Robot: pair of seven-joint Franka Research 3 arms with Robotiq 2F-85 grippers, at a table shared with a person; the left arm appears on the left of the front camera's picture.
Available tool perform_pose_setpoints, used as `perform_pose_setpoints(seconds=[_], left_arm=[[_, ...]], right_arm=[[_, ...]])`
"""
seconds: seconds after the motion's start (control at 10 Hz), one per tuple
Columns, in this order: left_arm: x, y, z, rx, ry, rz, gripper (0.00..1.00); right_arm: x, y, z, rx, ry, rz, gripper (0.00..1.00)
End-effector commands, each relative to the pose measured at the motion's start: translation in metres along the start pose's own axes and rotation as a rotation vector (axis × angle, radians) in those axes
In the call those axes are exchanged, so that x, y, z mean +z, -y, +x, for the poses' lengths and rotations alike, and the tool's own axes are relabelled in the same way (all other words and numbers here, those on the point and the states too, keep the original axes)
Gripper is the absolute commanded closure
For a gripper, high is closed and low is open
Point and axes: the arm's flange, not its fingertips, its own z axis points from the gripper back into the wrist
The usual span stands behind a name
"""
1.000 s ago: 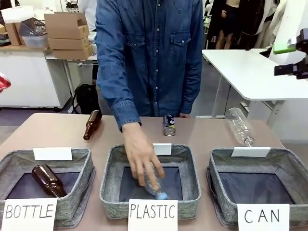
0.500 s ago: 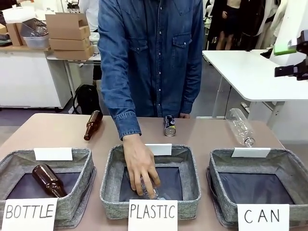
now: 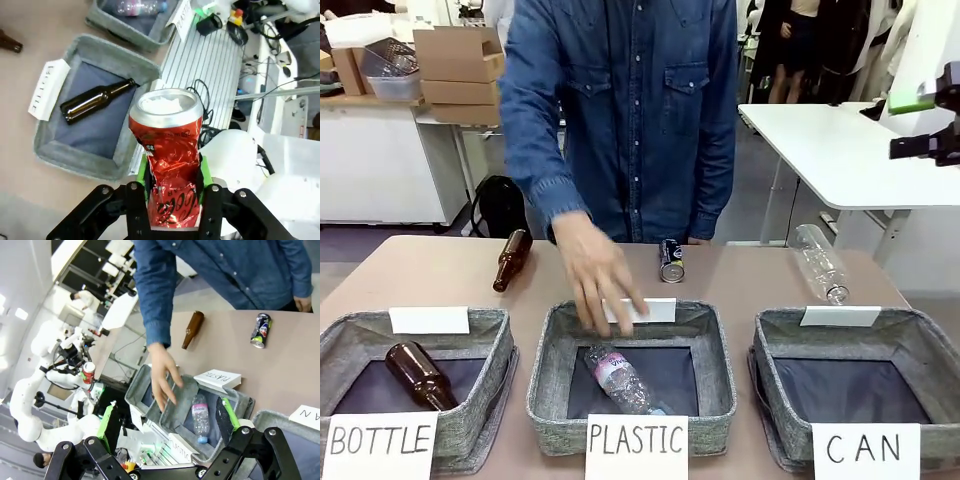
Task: Sort the can waste into the basket.
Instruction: Pick up the can waste from the table and place it in the right Fabric basket.
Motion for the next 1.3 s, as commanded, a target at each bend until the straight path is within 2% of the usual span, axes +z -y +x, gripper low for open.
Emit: perform_pose_setpoints(seconds=[0.0,0.1,0.2,0.4,0.5,0.6,0.7,0.8,0.9,1.0,1.1,1.2], left_arm=[[-0.022,-0.002,0.022,-0.125,-0.009,0.019,0.57],[-0.056,-0.001,0.067,-0.106,-0.026,0.105,0.57],[-0.085,0.008,0.114,-0.192,-0.033,0.126,0.57],[-0.127,0.035,0.209,-0.385,-0.045,0.206,0.57],[-0.15,0.039,0.257,-0.464,-0.078,0.191,0.57],[-0.177,0.042,0.302,-0.506,-0.083,0.229,0.57],[-0.218,0.047,0.351,-0.551,-0.045,0.326,0.57],[-0.252,0.052,0.391,-0.575,-0.02,0.39,0.57],[-0.284,0.061,0.422,-0.595,-0.009,0.319,0.57],[-0.307,0.08,0.451,-0.558,0.071,0.352,0.57],[-0.274,0.071,0.396,-0.615,0.008,0.322,0.57],[-0.274,0.071,0.396,-0.615,0.008,0.322,0.57]], right_arm=[[0.0,0.0,0.0,0.0,0.0,0.0,0.0],[0.003,0.006,0.004,-0.061,-0.039,-0.093,0.0],[0.023,0.011,0.007,-0.131,-0.05,-0.15,0.0],[0.1,0.013,-0.002,-0.265,-0.057,-0.283,0.0],[0.136,0.011,-0.015,-0.301,-0.056,-0.327,0.0],[0.169,0.008,-0.033,-0.324,-0.019,-0.349,0.0],[0.203,0.008,-0.055,-0.352,0.022,-0.374,0.0],[0.22,0.012,-0.073,-0.372,0.062,-0.411,0.0],[0.22,0.022,-0.084,-0.385,0.057,-0.338,0.0],[0.21,0.043,-0.084,-0.429,0.065,-0.327,0.0],[0.228,0.014,-0.078,-0.368,0.061,-0.375,0.0],[0.228,0.014,-0.078,-0.368,0.061,-0.375,0.0]])
